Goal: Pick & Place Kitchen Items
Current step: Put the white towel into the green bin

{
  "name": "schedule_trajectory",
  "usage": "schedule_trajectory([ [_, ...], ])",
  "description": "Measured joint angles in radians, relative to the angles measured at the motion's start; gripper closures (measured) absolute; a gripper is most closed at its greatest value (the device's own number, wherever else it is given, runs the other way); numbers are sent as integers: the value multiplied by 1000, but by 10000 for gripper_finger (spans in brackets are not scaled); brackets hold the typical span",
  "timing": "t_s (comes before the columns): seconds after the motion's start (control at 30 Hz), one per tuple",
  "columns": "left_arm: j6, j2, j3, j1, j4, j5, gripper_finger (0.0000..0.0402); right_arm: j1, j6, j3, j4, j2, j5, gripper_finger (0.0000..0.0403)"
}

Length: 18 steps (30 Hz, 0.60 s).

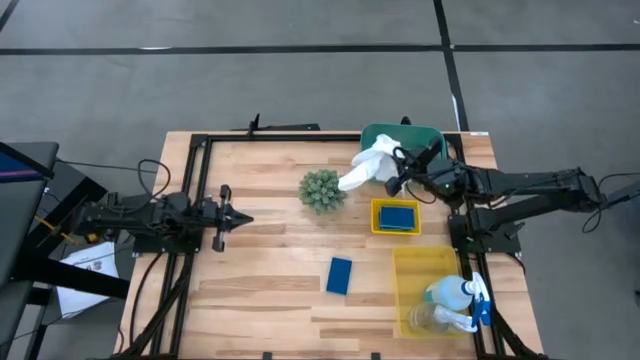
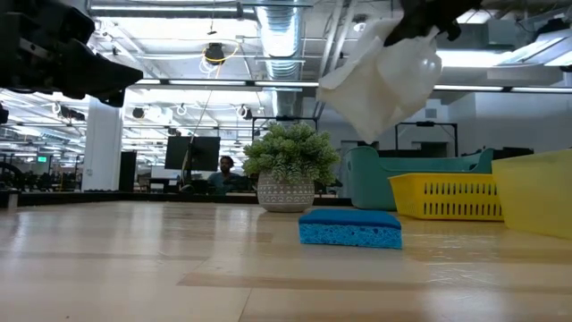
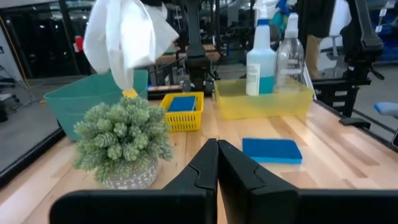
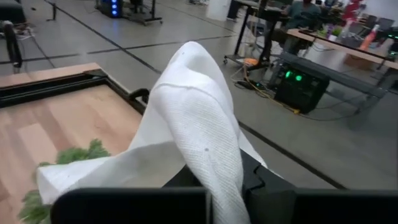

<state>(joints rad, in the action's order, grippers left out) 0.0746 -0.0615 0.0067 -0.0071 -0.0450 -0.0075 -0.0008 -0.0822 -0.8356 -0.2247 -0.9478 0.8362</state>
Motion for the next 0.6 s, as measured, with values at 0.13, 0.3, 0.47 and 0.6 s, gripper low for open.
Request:
schedule_trajectory([
  [0.13, -4, -29, 0, 0, -1, 0, 400, -35, 17, 0, 26, 0, 1, 400],
  [0.3, -4, -67, 0, 0, -1, 0, 400, -100, 51, 16, 76, 1, 9, 400],
  [0.47, -4, -101, 0, 0, 0, 0, 400, -184, 0, 54, 2, 42, 15, 400],
  [0.6, -4, -124, 0, 0, 0, 0, 400, -230, -31, 94, -25, 117, 6, 400],
])
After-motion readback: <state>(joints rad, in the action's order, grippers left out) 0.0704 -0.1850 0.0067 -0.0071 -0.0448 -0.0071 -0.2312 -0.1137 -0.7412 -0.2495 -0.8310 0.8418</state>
